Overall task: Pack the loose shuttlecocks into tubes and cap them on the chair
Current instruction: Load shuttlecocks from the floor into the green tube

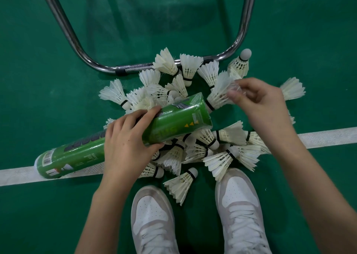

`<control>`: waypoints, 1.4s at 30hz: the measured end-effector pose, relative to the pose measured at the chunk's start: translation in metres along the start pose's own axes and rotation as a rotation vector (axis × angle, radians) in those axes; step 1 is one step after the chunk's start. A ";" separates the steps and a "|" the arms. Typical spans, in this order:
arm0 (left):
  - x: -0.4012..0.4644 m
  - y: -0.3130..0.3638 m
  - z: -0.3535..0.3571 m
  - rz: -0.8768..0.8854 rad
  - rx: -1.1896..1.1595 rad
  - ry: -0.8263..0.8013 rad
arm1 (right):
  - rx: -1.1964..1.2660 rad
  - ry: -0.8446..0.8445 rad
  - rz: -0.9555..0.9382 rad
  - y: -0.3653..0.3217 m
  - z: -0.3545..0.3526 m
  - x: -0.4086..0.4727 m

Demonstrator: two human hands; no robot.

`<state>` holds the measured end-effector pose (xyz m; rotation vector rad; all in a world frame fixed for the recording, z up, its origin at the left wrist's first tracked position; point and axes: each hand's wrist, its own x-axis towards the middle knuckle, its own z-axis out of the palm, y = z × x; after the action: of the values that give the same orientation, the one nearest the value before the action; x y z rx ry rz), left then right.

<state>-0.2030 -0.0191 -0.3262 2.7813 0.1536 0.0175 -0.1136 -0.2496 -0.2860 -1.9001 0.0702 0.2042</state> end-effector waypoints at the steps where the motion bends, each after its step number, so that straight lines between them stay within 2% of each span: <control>1: 0.000 0.000 0.000 0.006 -0.001 0.000 | 0.027 -0.024 0.007 -0.001 0.003 -0.003; 10: 0.002 0.001 -0.003 -0.010 -0.012 0.011 | 0.262 -0.190 0.108 0.000 0.029 -0.023; 21: -0.001 0.001 -0.002 0.012 0.004 0.007 | 0.073 -0.181 0.059 0.006 0.036 -0.027; 28: -0.002 0.001 -0.001 0.022 0.014 0.006 | 0.157 -0.219 0.053 0.009 0.034 -0.027; 36: -0.005 0.000 -0.001 0.048 0.011 -0.012 | 0.243 -0.459 0.131 0.012 0.028 -0.025; 42: -0.004 0.001 -0.002 0.031 0.000 -0.009 | 0.248 -0.422 0.089 0.012 0.029 -0.025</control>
<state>-0.2069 -0.0194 -0.3239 2.7830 0.1088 0.0133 -0.1430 -0.2277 -0.3017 -1.5750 -0.1015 0.6244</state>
